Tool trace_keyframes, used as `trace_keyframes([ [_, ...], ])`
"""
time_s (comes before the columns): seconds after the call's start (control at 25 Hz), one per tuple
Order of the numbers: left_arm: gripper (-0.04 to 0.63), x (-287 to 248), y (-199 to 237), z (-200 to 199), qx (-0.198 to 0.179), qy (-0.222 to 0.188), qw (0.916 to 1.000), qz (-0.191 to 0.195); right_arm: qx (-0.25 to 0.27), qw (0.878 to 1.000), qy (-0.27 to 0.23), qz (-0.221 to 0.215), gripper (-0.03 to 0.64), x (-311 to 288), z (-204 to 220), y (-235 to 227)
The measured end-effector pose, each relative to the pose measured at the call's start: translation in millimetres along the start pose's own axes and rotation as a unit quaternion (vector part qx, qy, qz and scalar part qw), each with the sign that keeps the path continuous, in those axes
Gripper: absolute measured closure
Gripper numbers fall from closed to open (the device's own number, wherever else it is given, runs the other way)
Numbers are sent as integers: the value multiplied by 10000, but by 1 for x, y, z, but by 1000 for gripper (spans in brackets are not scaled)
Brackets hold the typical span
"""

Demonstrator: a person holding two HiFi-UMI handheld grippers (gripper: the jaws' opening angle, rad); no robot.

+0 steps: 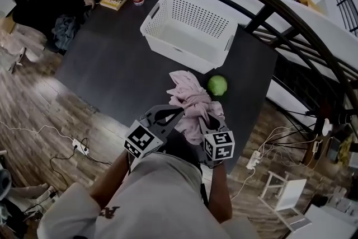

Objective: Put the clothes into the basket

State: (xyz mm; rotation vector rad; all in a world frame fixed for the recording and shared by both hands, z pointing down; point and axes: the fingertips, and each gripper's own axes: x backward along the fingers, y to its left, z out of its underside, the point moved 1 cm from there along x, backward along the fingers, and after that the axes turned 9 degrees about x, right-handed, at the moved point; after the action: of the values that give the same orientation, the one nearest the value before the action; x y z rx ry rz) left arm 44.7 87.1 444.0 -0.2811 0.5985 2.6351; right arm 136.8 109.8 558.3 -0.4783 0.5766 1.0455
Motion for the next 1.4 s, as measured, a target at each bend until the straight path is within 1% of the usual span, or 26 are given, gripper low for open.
trace_keyframes([
  [0.24, 592, 14, 5, -17, -28, -185, 9997, -161, 133, 9988, -438, -186, 540, 13, -37, 15],
  [0.44, 592, 20, 1, -31, -141, -213, 9992, -294, 200, 9956, -851, -335, 540, 30, -69, 23],
  [0.6, 592, 26, -1, -48, 43, -318, 9986, -412, 239, 9910, -1241, -431, 540, 47, -97, 27],
  [0.68, 592, 29, -6, -58, 36, -422, 9982, -423, 295, 9883, -1421, -464, 541, 56, -110, 28],
  [1.04, 592, 34, -28, -92, -367, -609, 9959, -554, 522, 9724, -2193, -596, 541, 92, -158, 28],
  [1.2, 592, 38, -32, -105, -576, -683, 9942, -600, 571, 9665, -2417, -641, 543, 100, -174, 30],
  [1.4, 592, 39, -36, -123, -784, -805, 9924, -509, 636, 9609, -2630, -591, 543, 110, -192, 28],
])
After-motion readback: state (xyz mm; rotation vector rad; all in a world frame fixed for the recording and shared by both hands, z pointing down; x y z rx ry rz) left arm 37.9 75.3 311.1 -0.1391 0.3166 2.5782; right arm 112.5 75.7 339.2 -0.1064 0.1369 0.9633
